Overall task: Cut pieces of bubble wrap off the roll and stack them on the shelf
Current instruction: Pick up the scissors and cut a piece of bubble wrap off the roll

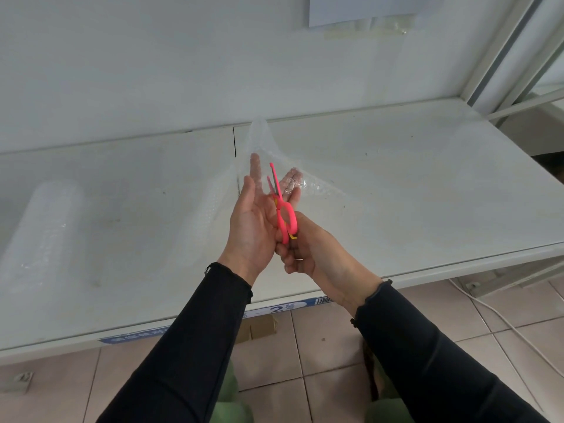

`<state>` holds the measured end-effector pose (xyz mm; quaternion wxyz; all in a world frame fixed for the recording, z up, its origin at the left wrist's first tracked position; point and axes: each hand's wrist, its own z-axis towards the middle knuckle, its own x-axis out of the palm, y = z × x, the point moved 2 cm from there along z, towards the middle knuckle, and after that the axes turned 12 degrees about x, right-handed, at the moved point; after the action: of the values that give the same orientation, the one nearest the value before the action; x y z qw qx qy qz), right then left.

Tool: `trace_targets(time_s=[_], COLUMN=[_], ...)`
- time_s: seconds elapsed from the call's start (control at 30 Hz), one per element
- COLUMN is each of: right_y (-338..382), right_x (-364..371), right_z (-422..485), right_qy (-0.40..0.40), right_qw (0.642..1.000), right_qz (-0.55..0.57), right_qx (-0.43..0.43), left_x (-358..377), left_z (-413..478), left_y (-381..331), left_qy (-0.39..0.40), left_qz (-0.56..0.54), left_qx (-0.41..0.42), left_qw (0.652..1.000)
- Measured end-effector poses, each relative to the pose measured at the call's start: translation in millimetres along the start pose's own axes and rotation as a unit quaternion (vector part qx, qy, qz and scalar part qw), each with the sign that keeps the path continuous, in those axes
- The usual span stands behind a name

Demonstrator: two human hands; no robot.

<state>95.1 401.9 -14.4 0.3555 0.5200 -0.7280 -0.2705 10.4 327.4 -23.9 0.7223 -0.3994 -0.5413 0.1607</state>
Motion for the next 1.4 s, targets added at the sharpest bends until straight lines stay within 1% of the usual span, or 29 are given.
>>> trace_targets(time_s=[0.1, 0.3, 0.5, 0.83, 1.03, 1.17, 1.4], right_y=[0, 0, -5, -4, -4, 2, 3], right_x=[1, -1, -1, -2, -3, -6, -8], right_z=[-1, -1, -5, -3, -2, -1, 1], right_qy=[-0.001, 0.009, 0.033, -0.005, 0.002, -0.011, -0.009], right_qw=[1.0, 1.0, 0.999, 0.998, 0.997, 0.997, 0.997], right_qz=[0.02, 0.025, 0.042, 0.067, 0.072, 0.074, 0.076], right_qx=[0.007, 0.017, 0.005, 0.009, -0.008, -0.012, -0.029], left_x=[0, 2, 3, 4, 2, 5, 0], left_z=[0, 3, 4, 3, 2, -1, -4], left_y=[0, 0, 1, 3, 3, 6, 11], left_qy=[-0.005, -0.026, -0.043, -0.046, -0.025, 0.004, 0.029], left_qz=[-0.005, -0.024, -0.037, -0.03, -0.015, 0.009, 0.038], left_qx=[0.002, 0.003, -0.001, -0.01, -0.004, -0.017, -0.045], left_qw=[1.0, 0.999, 0.998, 0.998, 1.0, 1.0, 0.998])
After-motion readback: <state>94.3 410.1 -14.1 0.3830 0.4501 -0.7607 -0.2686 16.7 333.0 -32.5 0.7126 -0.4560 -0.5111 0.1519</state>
